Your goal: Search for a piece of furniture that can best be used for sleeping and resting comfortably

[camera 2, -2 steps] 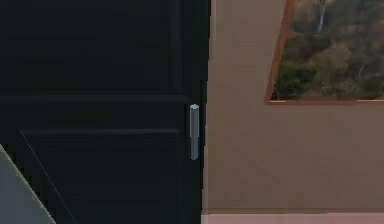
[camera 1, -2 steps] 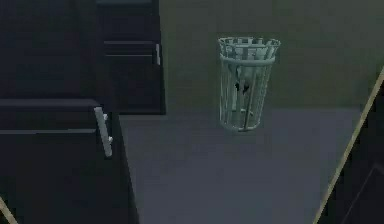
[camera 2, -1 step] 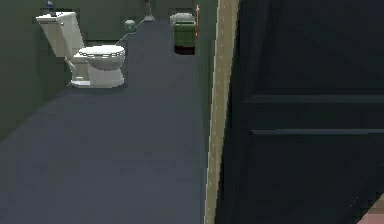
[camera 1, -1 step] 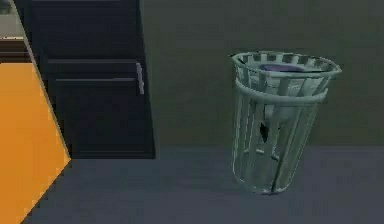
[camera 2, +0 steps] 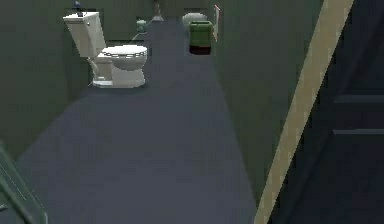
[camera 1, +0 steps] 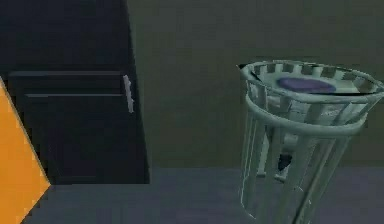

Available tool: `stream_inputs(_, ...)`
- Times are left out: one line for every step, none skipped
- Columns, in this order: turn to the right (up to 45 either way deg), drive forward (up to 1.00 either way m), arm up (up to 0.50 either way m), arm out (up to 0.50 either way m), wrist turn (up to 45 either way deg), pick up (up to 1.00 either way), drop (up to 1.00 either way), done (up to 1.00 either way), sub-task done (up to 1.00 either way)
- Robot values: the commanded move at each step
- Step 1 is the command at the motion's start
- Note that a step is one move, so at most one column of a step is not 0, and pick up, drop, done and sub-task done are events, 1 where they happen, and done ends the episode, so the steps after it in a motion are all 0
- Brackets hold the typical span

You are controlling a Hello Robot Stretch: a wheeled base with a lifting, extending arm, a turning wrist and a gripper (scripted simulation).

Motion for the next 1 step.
stream_inputs(3.0, 0.0, 0.0, 0.0, 0.0, 0.0, 0.0, 0.0, 0.0)
